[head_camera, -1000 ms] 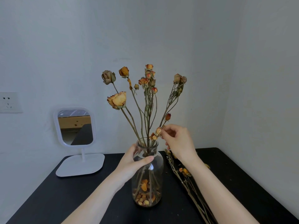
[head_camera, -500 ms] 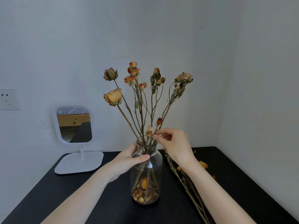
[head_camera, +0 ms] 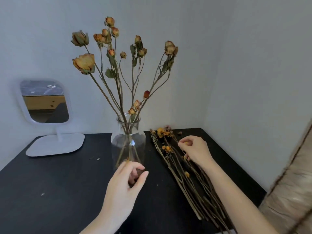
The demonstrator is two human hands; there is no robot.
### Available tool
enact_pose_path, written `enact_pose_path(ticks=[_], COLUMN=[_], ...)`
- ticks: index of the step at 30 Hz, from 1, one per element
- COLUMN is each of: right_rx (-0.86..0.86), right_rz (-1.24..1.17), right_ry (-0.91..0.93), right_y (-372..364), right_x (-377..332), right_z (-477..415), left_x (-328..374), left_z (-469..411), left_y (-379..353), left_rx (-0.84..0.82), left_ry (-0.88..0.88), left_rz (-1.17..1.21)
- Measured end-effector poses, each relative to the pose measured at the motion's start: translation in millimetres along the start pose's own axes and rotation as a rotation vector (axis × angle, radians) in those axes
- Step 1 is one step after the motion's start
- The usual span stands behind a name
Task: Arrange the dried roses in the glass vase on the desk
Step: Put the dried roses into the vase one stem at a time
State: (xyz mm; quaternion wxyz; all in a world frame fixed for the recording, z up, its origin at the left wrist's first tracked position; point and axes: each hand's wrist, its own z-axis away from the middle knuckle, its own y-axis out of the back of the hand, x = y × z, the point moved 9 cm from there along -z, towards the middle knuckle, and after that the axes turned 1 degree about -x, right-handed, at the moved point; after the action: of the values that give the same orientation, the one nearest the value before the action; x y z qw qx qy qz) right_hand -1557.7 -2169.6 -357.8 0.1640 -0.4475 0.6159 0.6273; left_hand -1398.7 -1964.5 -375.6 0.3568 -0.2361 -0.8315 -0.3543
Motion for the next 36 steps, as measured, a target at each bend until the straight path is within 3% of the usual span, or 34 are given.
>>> enact_pose_path(ticks=[5,14,22,36], right_rx=[-0.115,-0.242,-0.227,-0.06], right_rz=[0.171,0.386,0.284,0.083], right_ry=[-0.12,-0.173,-0.147,-0.05], right_y=[-7.4,-45.2,-39.5,2.0], right_x=[46.0,58.8,56.3,37.8], right_z=[5.0,10.1,8.8,5.6], left_x=[-4.7,-39.8,-49.7,-49.9], left_z=[-9.1,-38.6,-40.2,-43.5], left_y=[-73.6,-123.3,-136.0,-140.0], left_rx=[-0.244,-0.272,-0.335,-0.355], left_ry=[0.117,0.41,0.519,0.559], left_rz=[-0.13,-0.269,-0.285,-0.314])
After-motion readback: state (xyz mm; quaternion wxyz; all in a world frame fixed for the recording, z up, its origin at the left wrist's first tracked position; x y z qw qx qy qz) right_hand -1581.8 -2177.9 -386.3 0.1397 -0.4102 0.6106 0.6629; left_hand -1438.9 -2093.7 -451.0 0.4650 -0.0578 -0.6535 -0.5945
